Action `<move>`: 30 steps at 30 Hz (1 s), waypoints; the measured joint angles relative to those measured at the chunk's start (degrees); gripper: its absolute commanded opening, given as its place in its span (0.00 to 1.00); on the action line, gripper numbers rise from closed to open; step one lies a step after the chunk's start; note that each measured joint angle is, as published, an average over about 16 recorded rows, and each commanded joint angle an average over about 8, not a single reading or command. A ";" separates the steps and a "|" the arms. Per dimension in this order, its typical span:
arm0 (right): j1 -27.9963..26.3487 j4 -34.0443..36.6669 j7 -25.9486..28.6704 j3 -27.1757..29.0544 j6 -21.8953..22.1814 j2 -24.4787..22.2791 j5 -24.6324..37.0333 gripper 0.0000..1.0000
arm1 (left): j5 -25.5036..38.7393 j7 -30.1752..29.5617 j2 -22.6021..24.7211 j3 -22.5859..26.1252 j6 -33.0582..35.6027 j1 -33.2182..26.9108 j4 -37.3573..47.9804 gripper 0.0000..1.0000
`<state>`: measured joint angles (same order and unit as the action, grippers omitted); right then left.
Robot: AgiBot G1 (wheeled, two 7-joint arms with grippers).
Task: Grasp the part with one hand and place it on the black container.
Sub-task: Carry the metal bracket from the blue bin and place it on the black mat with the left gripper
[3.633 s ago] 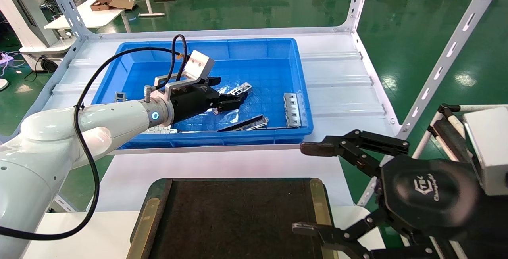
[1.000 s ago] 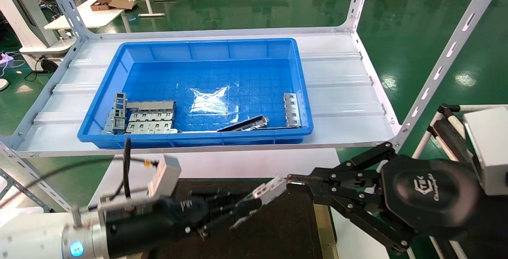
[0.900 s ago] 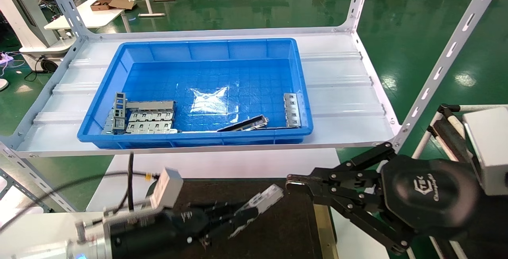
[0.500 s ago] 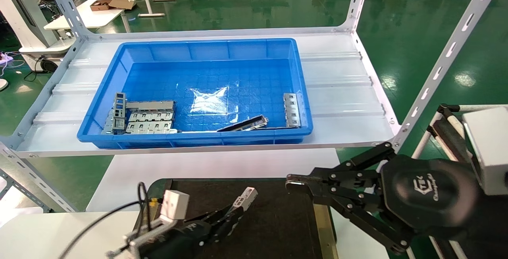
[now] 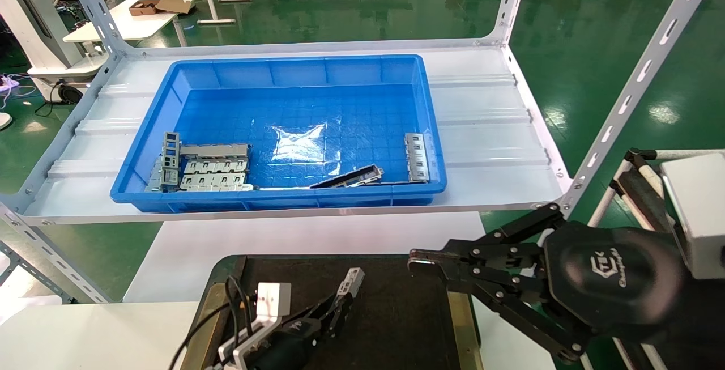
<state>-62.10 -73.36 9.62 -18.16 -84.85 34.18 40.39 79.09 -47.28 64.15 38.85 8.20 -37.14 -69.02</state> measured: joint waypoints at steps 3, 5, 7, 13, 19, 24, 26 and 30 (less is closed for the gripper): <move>0.00 0.00 0.00 -0.01 0.00 0.00 0.00 0.00 | 0.64 -1.16 1.35 0.95 -2.08 -0.09 1.91 0.00; 0.00 0.00 -0.01 -0.01 0.00 0.00 -0.01 0.00 | 0.91 -1.71 2.12 1.48 -3.19 -0.18 3.13 0.00; 0.00 0.00 -0.01 -0.01 0.01 -0.01 -0.01 0.00 | 1.11 -2.17 2.86 1.97 -4.22 -0.32 4.37 0.00; -0.01 0.00 -0.01 -0.03 0.01 -0.01 -0.02 0.00 | 1.38 -3.06 4.87 3.18 -6.87 -0.99 8.02 0.00; -0.01 0.00 -0.02 -0.04 0.02 -0.02 -0.03 0.00 | 1.03 -3.56 6.23 4.10 -8.82 -1.63 10.61 0.00; -0.01 0.00 -0.02 -0.05 0.02 -0.02 -0.03 0.00 | 0.37 -3.78 6.90 4.74 -10.08 -1.96 11.92 0.00; -0.01 0.00 -0.03 -0.05 0.02 -0.02 -0.04 0.07 | 0.03 -3.84 7.09 4.99 -10.49 -2.08 12.27 0.17; -0.01 0.00 -0.03 -0.06 0.03 -0.02 -0.04 0.53 | -0.74 -3.86 7.39 5.53 -11.22 -2.28 12.84 0.67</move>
<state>-62.11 -73.36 9.59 -18.22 -84.82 34.16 40.35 78.35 -51.14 71.54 44.39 -3.01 -39.43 -56.18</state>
